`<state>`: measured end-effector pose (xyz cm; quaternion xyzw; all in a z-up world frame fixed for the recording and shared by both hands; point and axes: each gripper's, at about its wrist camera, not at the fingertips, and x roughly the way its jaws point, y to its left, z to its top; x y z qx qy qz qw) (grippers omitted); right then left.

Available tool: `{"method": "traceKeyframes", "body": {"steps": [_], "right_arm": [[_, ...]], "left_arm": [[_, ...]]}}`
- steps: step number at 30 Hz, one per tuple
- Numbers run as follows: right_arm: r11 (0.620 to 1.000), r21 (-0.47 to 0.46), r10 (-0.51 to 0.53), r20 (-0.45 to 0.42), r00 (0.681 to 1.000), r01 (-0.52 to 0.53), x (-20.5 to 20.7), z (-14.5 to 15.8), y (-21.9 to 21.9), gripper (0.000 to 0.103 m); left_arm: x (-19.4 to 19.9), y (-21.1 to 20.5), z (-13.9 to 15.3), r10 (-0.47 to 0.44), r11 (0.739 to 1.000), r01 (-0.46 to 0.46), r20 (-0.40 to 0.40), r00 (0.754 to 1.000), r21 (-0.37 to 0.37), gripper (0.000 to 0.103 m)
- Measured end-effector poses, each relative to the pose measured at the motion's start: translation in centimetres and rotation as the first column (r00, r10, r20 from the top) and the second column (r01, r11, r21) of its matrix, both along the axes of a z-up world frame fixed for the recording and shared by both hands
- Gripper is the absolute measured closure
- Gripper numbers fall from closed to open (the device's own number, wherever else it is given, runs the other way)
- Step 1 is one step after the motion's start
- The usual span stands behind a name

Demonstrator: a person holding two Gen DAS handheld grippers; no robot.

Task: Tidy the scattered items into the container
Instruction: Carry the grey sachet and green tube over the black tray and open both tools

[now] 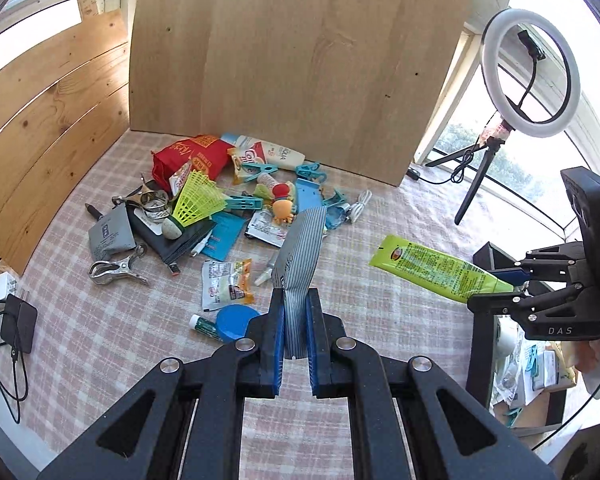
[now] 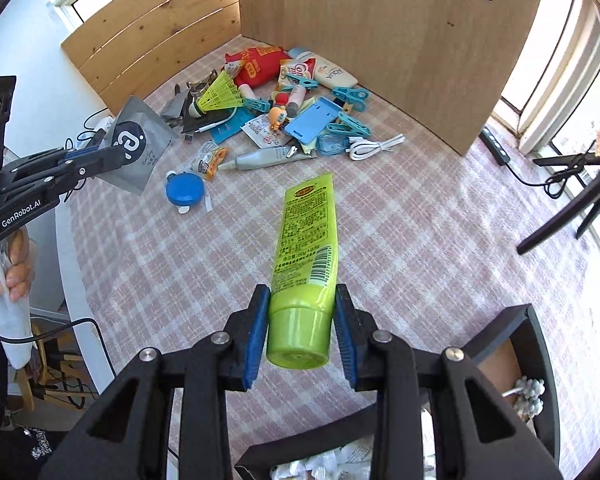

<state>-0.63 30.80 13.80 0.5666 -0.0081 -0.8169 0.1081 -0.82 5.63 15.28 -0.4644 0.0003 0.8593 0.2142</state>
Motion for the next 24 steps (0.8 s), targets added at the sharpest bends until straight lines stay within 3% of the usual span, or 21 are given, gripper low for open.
{"method": "traceKeyframes", "body": {"steps": [5,10,18,24], "right_arm": [[0.995,0.001,-0.101,-0.034,0.994,0.101,4.7,2.1,4.0,0.072],[0.976,0.025,-0.214,-0.062,0.975,0.216,9.6,3.3,8.1,0.072],[0.931,0.049,-0.359,-0.071,0.931,0.362,17.2,3.8,13.7,0.072],[0.888,0.044,-0.453,-0.069,0.889,0.457,22.1,3.9,17.4,0.072]], "left_arm": [[2.7,5.0,1.4,-0.097,0.995,0.097,-0.020,0.995,0.004,0.095],[5.8,11.3,2.1,-0.219,0.976,0.219,-0.033,0.975,0.003,0.095],[11.0,21.3,2.6,-0.417,0.909,0.417,-0.039,0.908,0.005,0.095],[14.1,26.9,2.9,-0.511,0.859,0.511,-0.041,0.859,-0.004,0.095]]}}
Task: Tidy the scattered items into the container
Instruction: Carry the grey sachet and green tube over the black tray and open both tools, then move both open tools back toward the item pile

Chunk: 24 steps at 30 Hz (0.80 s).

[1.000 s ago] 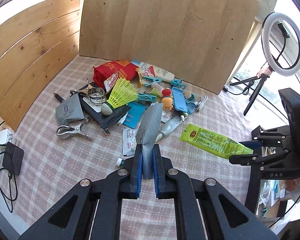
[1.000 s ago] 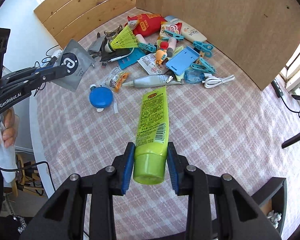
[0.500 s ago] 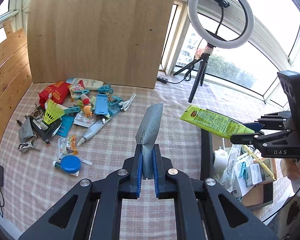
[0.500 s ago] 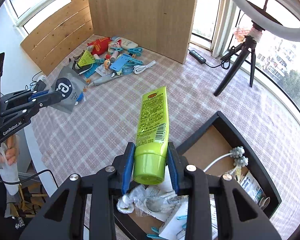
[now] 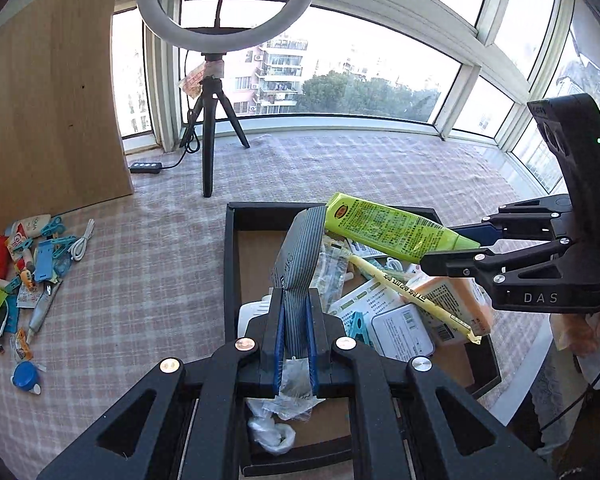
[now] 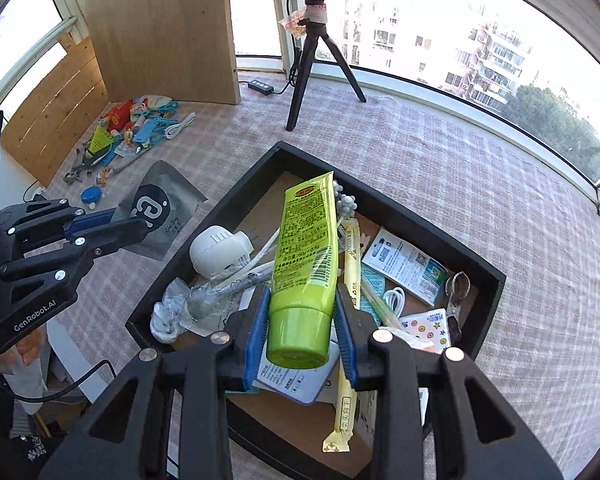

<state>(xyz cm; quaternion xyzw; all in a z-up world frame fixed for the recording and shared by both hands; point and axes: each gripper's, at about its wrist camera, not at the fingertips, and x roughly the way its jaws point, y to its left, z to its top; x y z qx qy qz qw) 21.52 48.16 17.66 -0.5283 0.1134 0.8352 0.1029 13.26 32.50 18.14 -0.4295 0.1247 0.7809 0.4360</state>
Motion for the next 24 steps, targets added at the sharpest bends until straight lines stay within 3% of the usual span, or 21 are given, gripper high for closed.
{"method": "traceKeyframes", "body": {"steps": [5,6,7,9,16,24], "right_arm": [[0.999,-0.008,-0.046,-0.009,0.999,0.046,2.6,-0.1,1.8,0.071],[0.999,-0.015,-0.050,-0.018,0.999,0.050,2.8,0.0,2.1,0.071],[0.998,-0.015,-0.068,-0.023,0.997,0.068,3.0,0.1,2.4,0.069],[0.995,-0.021,-0.100,-0.027,0.995,0.100,3.3,0.3,2.9,0.057],[0.994,-0.037,-0.102,-0.046,0.994,0.101,3.0,0.5,2.7,0.054],[0.998,-0.033,-0.047,-0.051,0.998,0.045,0.3,0.5,0.6,0.054]], "left_arm": [[1.8,3.4,-0.1,-0.050,0.998,0.050,-0.016,0.999,-0.028,0.090],[2.2,3.9,0.0,-0.049,0.998,0.048,-0.025,0.998,-0.035,0.082],[2.5,4.2,0.2,-0.036,0.999,0.034,-0.037,0.999,-0.040,0.063],[3.1,4.3,0.8,-0.033,0.999,0.032,-0.056,0.998,-0.025,0.040],[3.7,3.9,1.8,-0.023,0.999,0.019,-0.104,0.994,-0.034,0.042],[2.1,0.9,1.5,0.041,0.998,-0.046,-0.102,0.994,-0.041,0.042]]}}
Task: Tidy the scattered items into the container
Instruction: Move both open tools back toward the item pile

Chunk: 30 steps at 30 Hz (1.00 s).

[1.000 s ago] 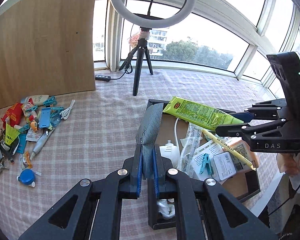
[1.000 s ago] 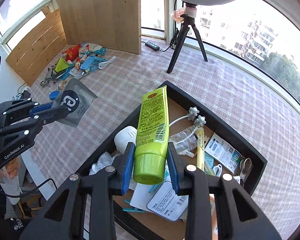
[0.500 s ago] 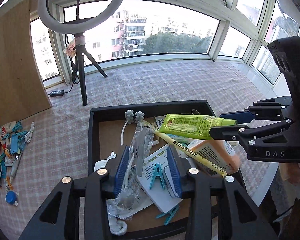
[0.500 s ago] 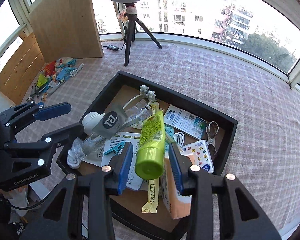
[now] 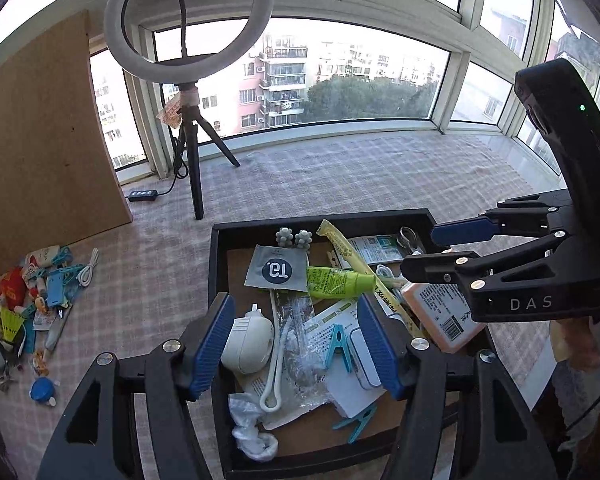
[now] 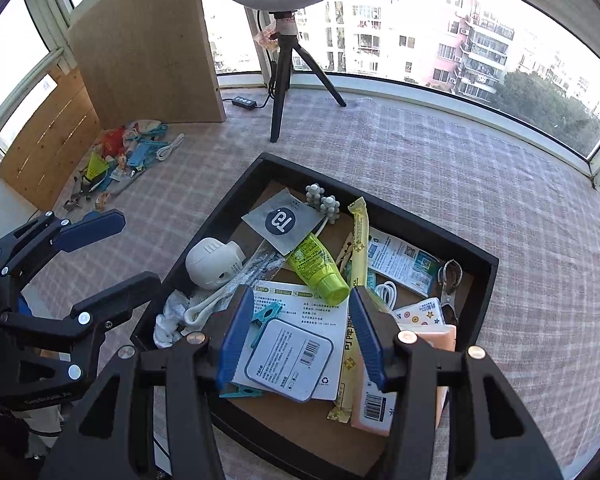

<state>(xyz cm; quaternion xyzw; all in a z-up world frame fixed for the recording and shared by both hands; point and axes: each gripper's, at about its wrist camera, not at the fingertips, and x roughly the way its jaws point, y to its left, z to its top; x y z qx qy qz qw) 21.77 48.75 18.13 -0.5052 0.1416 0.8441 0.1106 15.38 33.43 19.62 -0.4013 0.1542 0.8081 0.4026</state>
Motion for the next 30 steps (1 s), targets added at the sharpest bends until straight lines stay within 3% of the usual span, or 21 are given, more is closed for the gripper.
{"method": "traceKeyframes", "body": {"steps": [11,19,25,30], "right_arm": [[0.987,-0.026,0.161,-0.008,0.987,-0.162,-8.3,-0.9,-6.7,0.054],[0.955,-0.054,0.287,-0.079,0.955,-0.291,-15.6,-2.1,-12.3,0.054],[0.915,-0.068,0.396,-0.047,0.917,-0.399,-21.5,-4.1,-17.0,0.054],[0.911,-0.140,0.395,0.019,0.918,-0.389,-26.5,-6.7,-19.5,0.054]], "left_arm": [[-4.9,-8.7,-1.1,0.195,0.981,-0.194,0.013,0.981,-0.017,0.042],[-9.8,-17.0,-3.9,0.389,0.921,-0.386,0.051,0.920,-0.056,0.042],[-13.6,-23.6,-7.0,0.506,0.861,-0.497,0.074,0.860,-0.104,0.043],[-16.3,-27.0,-10.0,0.504,0.858,-0.487,0.082,0.860,-0.165,0.043]]}}
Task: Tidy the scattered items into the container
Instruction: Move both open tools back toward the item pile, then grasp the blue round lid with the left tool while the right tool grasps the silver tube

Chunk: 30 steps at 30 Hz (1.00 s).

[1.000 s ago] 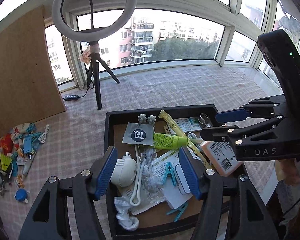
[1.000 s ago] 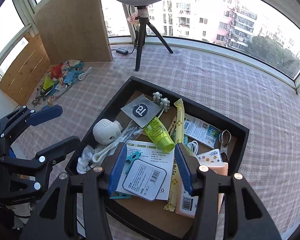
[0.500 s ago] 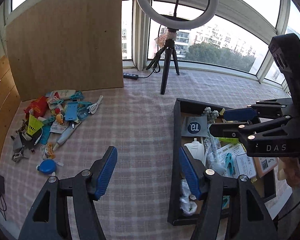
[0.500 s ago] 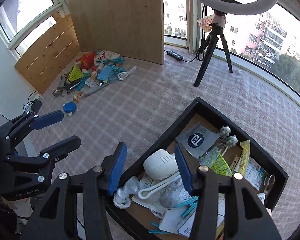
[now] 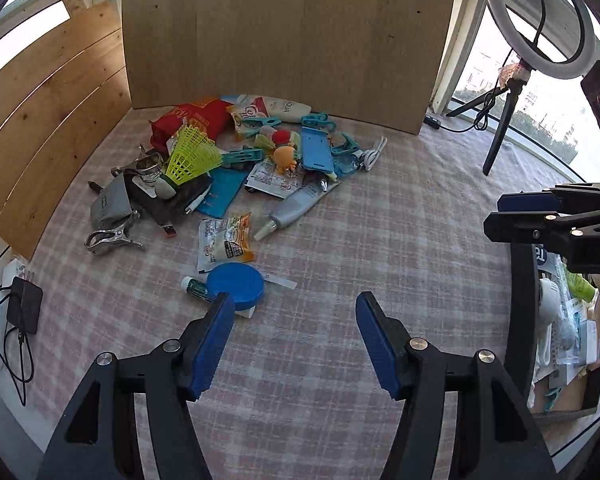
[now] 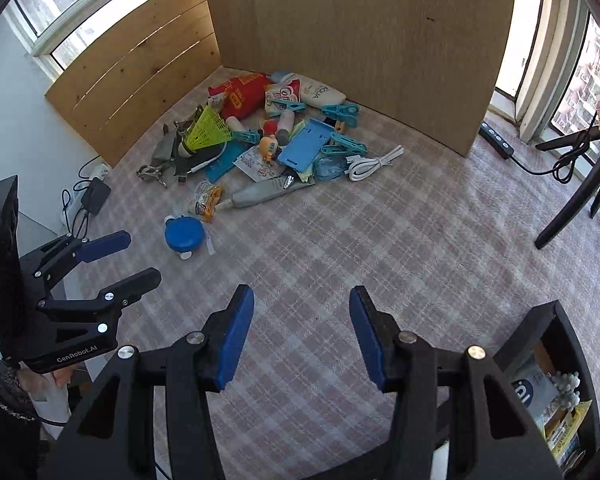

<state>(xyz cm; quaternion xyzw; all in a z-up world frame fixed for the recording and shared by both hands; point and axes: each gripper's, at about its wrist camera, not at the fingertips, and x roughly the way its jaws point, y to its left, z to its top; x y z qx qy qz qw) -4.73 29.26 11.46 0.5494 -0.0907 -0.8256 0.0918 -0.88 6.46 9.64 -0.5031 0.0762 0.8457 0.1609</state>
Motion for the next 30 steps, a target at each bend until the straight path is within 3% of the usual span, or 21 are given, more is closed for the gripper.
{"method": "traceKeyframes", "body": {"steps": [6,14,23,27,30], "right_arm": [[0.992,-0.068,-0.095,0.123,0.988,0.104,-6.2,-3.3,-2.4,0.054],[0.973,-0.062,-0.199,0.254,0.947,0.221,-12.3,-7.5,-5.3,0.054],[0.952,-0.020,-0.284,0.312,0.907,0.305,-14.8,-9.8,-7.1,0.053],[0.946,0.009,-0.311,0.314,0.897,0.325,-15.0,-9.7,-7.6,0.052],[0.940,0.022,-0.328,0.333,0.884,0.340,-15.2,-9.7,-7.6,0.052]], "left_arm": [[-2.6,-2.1,-2.0,-0.063,0.998,0.063,0.021,0.998,-0.011,0.043],[-4.4,-3.3,-3.5,-0.153,0.988,0.153,0.035,0.988,-0.005,0.043],[-5.1,-2.1,-5.3,-0.225,0.974,0.226,0.064,0.972,-0.002,0.043],[-5.4,-1.7,-6.0,-0.229,0.973,0.229,0.079,0.970,0.002,0.056],[-5.3,-1.5,-6.1,-0.239,0.971,0.237,0.085,0.967,0.030,0.055]]}}
